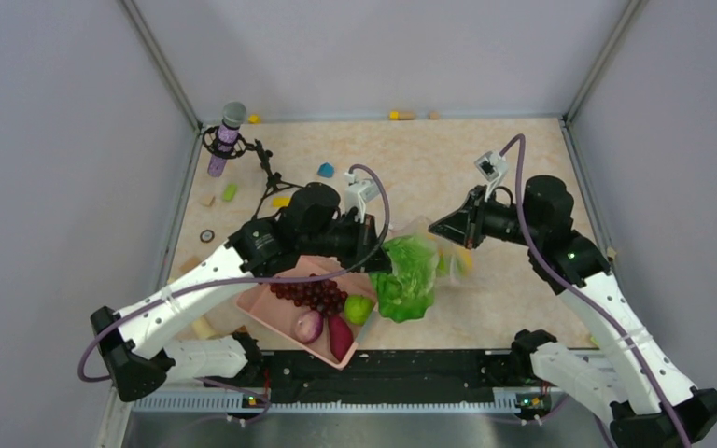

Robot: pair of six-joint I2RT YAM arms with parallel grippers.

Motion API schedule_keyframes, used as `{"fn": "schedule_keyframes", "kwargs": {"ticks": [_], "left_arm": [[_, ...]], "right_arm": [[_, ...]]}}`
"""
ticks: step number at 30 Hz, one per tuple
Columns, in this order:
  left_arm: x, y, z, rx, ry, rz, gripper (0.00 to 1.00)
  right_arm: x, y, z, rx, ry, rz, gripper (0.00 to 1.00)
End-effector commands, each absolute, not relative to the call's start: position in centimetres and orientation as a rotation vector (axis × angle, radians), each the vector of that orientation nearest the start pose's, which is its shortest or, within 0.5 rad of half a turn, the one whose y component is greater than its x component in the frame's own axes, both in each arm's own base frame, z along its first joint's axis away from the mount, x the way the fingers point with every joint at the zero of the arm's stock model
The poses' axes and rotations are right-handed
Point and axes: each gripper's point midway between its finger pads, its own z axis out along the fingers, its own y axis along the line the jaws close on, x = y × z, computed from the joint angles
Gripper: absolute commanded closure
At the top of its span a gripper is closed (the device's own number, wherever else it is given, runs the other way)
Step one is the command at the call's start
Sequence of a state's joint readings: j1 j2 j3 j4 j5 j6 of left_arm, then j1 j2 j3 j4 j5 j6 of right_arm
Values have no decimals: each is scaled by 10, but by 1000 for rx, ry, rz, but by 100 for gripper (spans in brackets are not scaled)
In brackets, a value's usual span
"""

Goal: Place the food in the zip-top bag and seal the zipper
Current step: Place the fake vegetable in the zipper food storage bag.

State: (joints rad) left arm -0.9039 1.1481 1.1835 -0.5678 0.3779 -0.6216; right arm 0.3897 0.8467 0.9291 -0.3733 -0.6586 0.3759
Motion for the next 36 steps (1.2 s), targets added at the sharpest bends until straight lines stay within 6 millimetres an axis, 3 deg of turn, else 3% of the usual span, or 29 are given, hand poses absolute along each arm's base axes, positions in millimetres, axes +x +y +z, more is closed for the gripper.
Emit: {"fn": "schedule_keyframes", "kwargs": {"ticks": [1, 5, 13, 17, 21, 26, 30, 33, 36], "left_arm": [[136, -334, 304, 612, 2173, -1399, 100], [145, -341, 311, 556, 2162, -1416, 100], [191, -338, 291, 248, 2235, -1218, 100], [203, -349, 294, 178, 2204, -1254, 100], [219, -354, 284, 84, 2237, -1204, 100], [220, -363, 274, 84, 2334, -1167, 100], [218, -349, 267, 75, 2420, -1044, 100], [212, -344, 270, 76, 2429, -1033, 100], [208, -346, 275, 75, 2436, -1059, 100]], "right_arm": [[193, 223, 311, -596, 1801, 1224, 100], [191, 224, 310, -601, 1809, 1246, 100], [184, 225, 312, -613, 1799, 1273, 100], [186, 225, 309, -603, 1812, 1277, 100], [187, 226, 308, -589, 1823, 1281, 100], [193, 224, 303, -553, 1864, 1262, 100], [209, 213, 291, -470, 1931, 1130, 100], [222, 201, 280, -396, 1985, 1014, 100], [223, 200, 276, -402, 2015, 997, 100]]}}
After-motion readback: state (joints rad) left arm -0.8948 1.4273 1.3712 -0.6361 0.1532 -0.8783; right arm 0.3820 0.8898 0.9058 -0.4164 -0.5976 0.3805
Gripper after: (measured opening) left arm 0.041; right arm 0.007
